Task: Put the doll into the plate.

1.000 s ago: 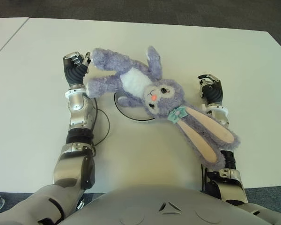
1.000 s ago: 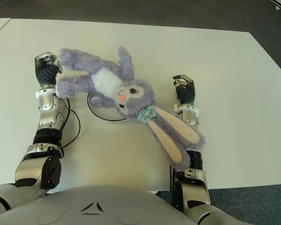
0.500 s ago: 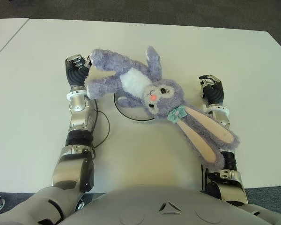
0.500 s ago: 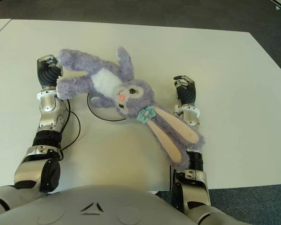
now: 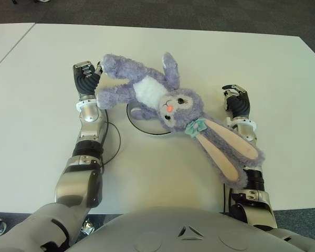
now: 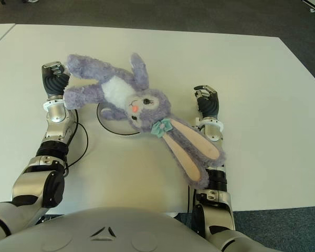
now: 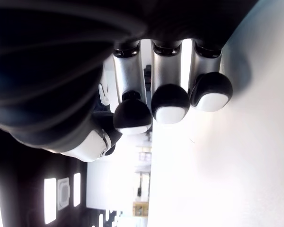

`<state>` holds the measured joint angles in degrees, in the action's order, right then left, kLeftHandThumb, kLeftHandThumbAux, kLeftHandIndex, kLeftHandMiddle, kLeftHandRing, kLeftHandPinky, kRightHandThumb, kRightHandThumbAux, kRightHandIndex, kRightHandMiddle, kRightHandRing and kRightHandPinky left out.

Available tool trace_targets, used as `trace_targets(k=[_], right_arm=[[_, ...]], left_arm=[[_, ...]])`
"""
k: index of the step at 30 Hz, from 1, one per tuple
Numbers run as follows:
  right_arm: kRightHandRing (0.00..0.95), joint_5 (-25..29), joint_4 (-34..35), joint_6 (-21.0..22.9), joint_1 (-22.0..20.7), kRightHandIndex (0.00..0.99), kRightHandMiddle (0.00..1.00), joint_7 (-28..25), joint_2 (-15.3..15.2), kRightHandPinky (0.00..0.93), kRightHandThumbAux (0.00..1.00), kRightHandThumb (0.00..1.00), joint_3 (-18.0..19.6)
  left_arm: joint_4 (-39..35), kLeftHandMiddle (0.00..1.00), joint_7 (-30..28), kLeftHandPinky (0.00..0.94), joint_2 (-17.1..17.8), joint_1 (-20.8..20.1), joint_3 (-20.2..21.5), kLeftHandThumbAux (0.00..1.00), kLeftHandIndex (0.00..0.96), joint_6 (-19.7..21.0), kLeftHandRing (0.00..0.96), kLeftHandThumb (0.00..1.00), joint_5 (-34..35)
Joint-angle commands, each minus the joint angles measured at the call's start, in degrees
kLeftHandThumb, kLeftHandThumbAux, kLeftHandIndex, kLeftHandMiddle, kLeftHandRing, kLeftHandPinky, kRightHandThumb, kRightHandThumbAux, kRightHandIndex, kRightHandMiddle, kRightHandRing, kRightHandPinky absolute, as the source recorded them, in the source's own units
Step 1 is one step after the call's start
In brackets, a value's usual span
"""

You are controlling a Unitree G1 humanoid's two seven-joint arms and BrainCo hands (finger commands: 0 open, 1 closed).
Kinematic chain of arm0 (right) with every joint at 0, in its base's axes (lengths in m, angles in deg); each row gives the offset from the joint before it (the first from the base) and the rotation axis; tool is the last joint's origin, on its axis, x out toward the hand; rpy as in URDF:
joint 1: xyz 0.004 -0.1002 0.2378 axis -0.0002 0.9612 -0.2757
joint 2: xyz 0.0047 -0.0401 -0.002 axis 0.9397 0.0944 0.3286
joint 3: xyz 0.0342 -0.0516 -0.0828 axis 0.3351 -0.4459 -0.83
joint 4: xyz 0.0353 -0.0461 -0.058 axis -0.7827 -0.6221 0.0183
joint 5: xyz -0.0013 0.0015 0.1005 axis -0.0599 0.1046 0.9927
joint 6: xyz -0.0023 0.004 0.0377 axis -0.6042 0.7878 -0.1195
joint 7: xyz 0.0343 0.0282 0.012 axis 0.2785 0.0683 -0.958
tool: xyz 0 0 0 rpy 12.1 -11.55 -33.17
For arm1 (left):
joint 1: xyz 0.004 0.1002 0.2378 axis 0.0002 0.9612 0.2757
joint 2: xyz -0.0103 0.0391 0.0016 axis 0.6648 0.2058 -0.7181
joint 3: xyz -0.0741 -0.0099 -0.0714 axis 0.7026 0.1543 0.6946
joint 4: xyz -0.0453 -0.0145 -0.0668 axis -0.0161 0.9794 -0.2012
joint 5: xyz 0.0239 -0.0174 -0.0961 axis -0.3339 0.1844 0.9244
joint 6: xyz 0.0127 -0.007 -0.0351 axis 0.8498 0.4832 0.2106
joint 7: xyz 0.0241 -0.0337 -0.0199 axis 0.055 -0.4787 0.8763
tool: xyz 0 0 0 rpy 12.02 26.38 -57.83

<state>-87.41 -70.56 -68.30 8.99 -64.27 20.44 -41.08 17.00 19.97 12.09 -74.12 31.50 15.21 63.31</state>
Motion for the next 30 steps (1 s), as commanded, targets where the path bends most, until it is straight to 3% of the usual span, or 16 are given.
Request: trace_targets(k=[1,18,30], right_arm=[[0.883,-0.1,-2.0,0.4,3.1,0.441,0.884,1.2,1.6,0.893,0.712,0.723,0.1],[0.883,0.6,-3.2,-4.5,2.5,0.441,0.886,3.4,3.8,0.889,0.712,0.724,0.5],[0.882,0.4,-3.0,-5.4,1.3,0.441,0.885,5.6,5.4,0.890,0.713,0.726,0.0]], left_arm=[[5.7,0.895,0.8,0.875,0.1,6.5,-1.9,0.809,0.842,0.0,0.896,0.422,-3.0],[7.4,0.896,-1.1,0.880,0.9,6.0,-3.2,0.804,0.843,-0.5,0.896,0.434,-1.5],[4.5,0.901,-7.3,0.903,-1.0,7.1,-3.1,0.787,0.839,-2.7,0.904,0.486,2.4]])
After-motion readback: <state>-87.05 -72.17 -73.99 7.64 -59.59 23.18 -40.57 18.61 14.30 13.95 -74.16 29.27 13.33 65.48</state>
